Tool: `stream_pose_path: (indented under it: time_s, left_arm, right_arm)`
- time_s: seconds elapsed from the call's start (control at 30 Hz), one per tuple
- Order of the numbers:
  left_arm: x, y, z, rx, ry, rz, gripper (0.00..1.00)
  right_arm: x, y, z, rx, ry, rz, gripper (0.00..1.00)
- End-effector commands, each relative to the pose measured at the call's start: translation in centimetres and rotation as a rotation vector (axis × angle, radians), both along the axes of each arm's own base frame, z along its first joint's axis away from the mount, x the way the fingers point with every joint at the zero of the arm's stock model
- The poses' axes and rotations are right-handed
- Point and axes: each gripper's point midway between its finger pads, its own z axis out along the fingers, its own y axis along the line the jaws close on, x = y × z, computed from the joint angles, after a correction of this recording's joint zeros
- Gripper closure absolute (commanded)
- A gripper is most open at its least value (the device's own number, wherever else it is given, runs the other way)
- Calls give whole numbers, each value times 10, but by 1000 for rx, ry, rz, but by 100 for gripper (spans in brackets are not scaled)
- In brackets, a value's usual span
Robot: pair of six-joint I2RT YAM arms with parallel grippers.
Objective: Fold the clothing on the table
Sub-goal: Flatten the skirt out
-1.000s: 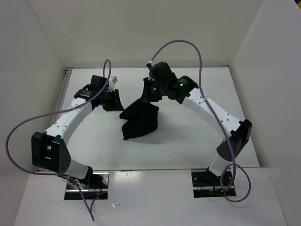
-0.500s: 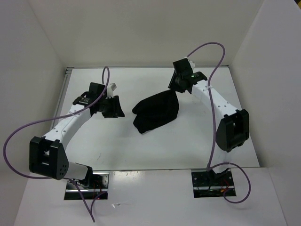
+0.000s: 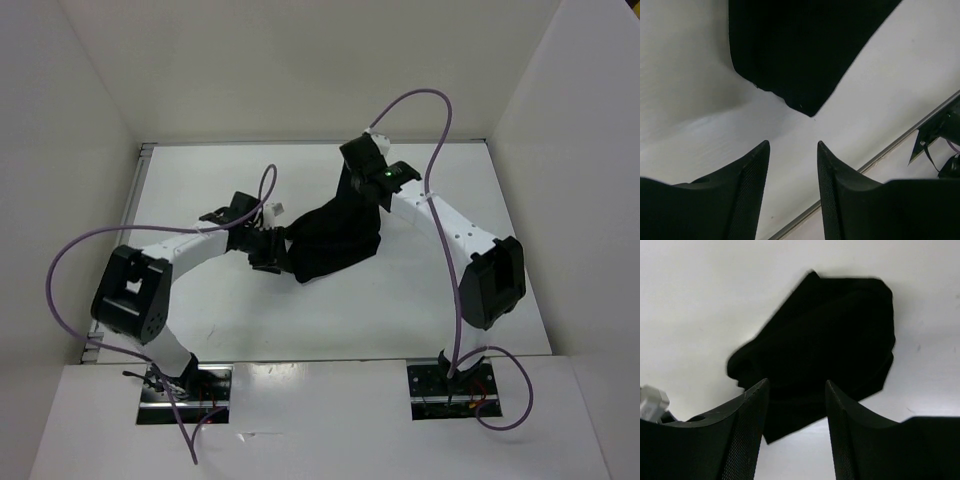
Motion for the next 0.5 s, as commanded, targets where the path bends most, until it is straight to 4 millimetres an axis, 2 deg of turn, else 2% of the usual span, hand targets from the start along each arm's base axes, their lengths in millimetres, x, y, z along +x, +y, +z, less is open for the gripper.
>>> stream_pose_path:
  time_s: [0.0, 0.3, 0.4, 0.47]
  left_arm:
    - [5, -15, -19, -32, 49, 10, 50]
    - [34, -26, -39, -48, 88, 123, 52]
    - [33, -32, -51, -53, 126, 124, 53]
    - [34, -37, -59, -45, 141, 113, 58]
  right_arm:
    - [-21, -18, -20, -27, 64, -30, 46]
    - [-37, -23, -10, 1, 49, -16, 46]
    - [-41, -27, -7, -5, 47, -10, 46]
    - [-43, -33, -9, -28, 47, -27, 46]
